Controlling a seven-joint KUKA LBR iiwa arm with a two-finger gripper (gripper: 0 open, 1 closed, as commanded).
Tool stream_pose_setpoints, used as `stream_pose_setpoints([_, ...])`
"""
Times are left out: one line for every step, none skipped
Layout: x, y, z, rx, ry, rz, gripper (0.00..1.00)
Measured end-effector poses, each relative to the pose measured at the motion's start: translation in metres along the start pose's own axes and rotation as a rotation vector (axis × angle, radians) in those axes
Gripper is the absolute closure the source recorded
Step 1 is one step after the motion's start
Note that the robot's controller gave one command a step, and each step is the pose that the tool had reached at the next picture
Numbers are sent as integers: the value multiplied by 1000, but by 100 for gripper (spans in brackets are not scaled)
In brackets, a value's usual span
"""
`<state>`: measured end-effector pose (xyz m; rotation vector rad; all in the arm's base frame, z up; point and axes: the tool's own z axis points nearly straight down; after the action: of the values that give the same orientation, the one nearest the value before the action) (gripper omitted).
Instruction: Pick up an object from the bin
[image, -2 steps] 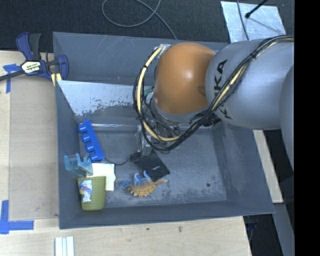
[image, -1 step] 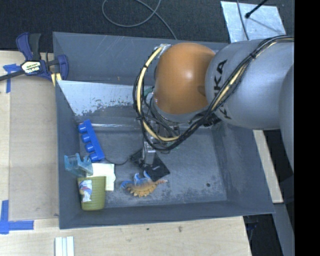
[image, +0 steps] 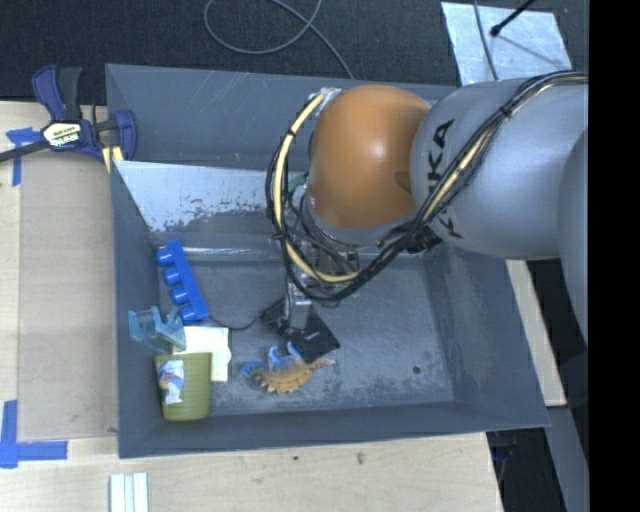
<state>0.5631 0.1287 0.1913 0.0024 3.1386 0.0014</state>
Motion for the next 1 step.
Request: stream_pose_setpoints([0, -11, 36, -2, -7, 66, 0])
